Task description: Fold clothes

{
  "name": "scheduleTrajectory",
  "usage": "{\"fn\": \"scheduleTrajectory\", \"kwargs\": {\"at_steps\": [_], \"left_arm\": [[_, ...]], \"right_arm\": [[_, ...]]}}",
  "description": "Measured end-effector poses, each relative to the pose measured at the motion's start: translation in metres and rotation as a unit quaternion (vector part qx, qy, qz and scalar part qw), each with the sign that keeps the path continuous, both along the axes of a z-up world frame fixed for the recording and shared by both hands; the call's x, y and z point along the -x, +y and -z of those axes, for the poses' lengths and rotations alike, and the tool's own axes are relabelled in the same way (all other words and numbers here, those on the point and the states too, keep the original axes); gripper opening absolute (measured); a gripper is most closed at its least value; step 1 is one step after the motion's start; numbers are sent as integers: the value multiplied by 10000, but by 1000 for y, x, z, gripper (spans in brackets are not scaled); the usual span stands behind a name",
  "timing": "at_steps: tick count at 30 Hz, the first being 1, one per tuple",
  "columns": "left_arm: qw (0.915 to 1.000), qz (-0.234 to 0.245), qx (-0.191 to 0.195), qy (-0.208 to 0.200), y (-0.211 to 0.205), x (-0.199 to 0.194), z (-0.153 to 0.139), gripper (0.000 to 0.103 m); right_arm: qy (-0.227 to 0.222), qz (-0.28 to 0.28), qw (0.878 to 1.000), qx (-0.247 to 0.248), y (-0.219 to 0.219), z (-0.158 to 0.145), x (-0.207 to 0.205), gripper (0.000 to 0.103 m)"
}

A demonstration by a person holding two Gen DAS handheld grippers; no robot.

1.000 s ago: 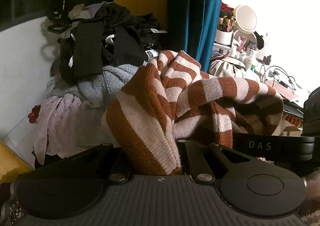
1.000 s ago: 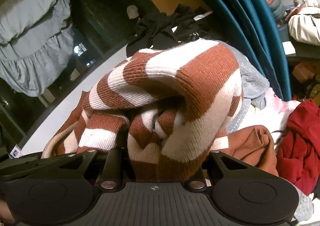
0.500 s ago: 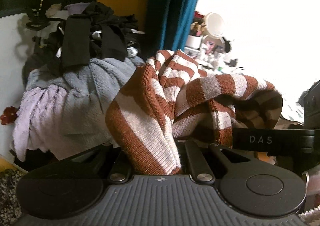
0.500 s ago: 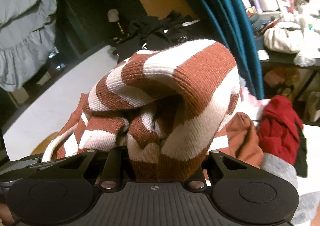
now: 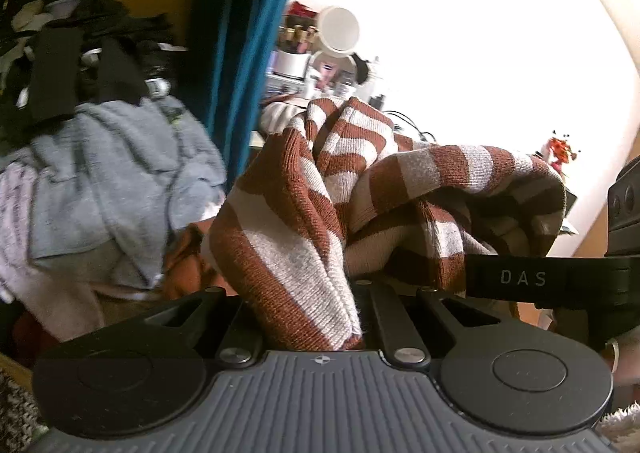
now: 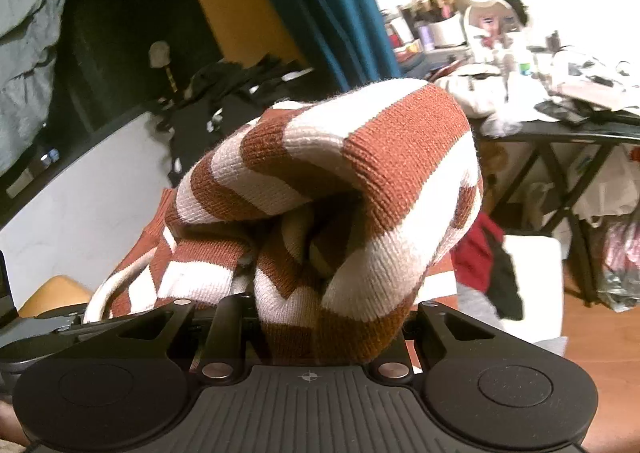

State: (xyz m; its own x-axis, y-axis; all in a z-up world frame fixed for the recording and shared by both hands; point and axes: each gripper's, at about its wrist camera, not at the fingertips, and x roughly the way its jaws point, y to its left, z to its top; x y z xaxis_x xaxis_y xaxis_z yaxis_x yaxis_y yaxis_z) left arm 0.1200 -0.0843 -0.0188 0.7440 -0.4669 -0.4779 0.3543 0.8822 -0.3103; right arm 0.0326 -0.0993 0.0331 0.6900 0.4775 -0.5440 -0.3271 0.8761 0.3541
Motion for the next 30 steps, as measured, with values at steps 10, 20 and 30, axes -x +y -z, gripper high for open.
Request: {"fn": "scheduleTrajectory", "kwargs": {"at_steps": [10, 20, 30], "left_arm": [[9994, 311, -123, -4, -127, -26, 1, 10], [9982, 588, -4, 68, -330, -49, 1, 10], [9932, 1127, -96, 282, -455, -64, 9, 10]], "right_arm": [[-287, 292, 9992, 40, -118, 5, -15, 21], [-568, 521, 9963, 372, -310, 1, -32, 21], [-474, 1085, 9924, 333, -445, 18, -27, 21]]}}
